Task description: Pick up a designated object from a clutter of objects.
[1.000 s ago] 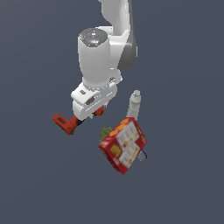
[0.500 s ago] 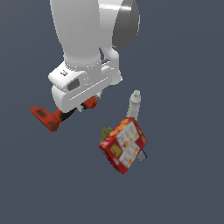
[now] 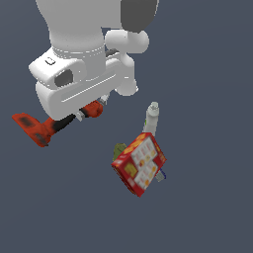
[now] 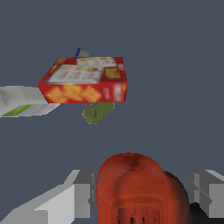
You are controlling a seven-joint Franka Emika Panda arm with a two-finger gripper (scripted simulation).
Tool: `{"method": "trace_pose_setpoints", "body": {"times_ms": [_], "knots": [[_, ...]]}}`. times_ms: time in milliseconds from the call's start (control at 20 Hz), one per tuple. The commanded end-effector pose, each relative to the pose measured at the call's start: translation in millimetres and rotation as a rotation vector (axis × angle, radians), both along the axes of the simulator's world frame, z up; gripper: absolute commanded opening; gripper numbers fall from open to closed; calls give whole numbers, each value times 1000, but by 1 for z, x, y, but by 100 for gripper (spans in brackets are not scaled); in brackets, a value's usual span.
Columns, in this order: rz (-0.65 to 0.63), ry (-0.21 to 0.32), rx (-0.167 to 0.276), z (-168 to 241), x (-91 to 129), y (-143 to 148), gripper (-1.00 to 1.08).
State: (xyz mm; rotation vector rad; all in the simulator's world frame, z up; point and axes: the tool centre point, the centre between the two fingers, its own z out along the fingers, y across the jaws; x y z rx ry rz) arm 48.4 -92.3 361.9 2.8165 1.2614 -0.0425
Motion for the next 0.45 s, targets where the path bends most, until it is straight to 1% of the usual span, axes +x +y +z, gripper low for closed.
{"method": "trace_pose_setpoints", "body": {"times_ms": [0, 400], "knots": [[0, -7, -2, 11, 4, -2, -100], [0, -7, -3, 17, 8, -3, -100]]}}
